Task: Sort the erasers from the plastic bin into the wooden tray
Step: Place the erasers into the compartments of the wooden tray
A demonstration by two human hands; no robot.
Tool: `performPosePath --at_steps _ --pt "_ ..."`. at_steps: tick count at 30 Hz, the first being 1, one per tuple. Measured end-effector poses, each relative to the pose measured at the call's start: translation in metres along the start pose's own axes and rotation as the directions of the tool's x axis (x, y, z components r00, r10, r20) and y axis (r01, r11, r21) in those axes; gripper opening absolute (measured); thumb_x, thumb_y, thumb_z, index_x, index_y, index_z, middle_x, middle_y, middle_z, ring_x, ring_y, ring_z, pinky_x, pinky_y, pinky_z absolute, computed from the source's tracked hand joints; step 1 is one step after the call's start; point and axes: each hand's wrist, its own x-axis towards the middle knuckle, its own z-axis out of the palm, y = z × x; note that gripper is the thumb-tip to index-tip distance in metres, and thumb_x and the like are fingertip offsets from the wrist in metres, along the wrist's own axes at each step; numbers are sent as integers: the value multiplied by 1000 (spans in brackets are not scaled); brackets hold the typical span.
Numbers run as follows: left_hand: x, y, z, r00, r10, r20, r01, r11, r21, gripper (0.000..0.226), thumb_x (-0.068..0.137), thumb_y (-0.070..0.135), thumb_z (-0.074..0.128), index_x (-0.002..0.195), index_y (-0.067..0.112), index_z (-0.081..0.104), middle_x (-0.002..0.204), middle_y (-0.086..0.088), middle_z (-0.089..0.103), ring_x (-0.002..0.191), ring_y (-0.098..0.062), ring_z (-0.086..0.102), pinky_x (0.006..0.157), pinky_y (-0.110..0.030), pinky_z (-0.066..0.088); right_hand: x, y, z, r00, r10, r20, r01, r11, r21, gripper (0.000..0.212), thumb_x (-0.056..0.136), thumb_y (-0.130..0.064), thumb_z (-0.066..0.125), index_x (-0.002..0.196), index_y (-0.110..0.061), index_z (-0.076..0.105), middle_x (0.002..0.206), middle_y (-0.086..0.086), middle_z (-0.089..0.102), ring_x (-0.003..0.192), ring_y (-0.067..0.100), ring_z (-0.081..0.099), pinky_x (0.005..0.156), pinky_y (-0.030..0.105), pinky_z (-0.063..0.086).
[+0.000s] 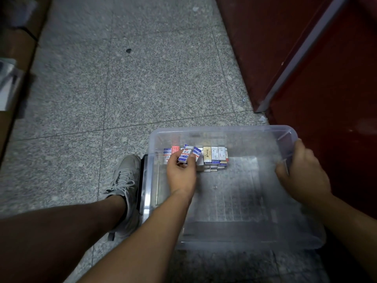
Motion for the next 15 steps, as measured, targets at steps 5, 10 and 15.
performPosePath --at_steps 5,10,15 --pt "-23 29 -12 979 126 161 -142 985 93 28 79 41 73 104 30 69 101 1 76 96 -26 71 92 -52 56 -12 -7 -18 1000 -4 10 6 992 -128 68 87 -38 64 143 -6 42 117 22 50 106 41 52 86 51 50" --pt "-75 89 -8 867 207 454 -276 957 91 21 89 22 76 109 22 69 103 0 74 94 -13 70 84 -33 60 -60 -42 -74 984 -173 -41 176 921 346 8 92 -20 64 95 -21 71 88 -9 59 85 15 61 74 27 41" --pt "-157 153 9 648 288 705 -425 905 21 18 91 10 74 107 18 71 88 -1 74 75 -13 68 72 -34 59 -118 -53 -155 998 -44 -45 62 589 805 16 93 -35 69 86 -21 69 68 -10 66 64 6 59 63 38 55"
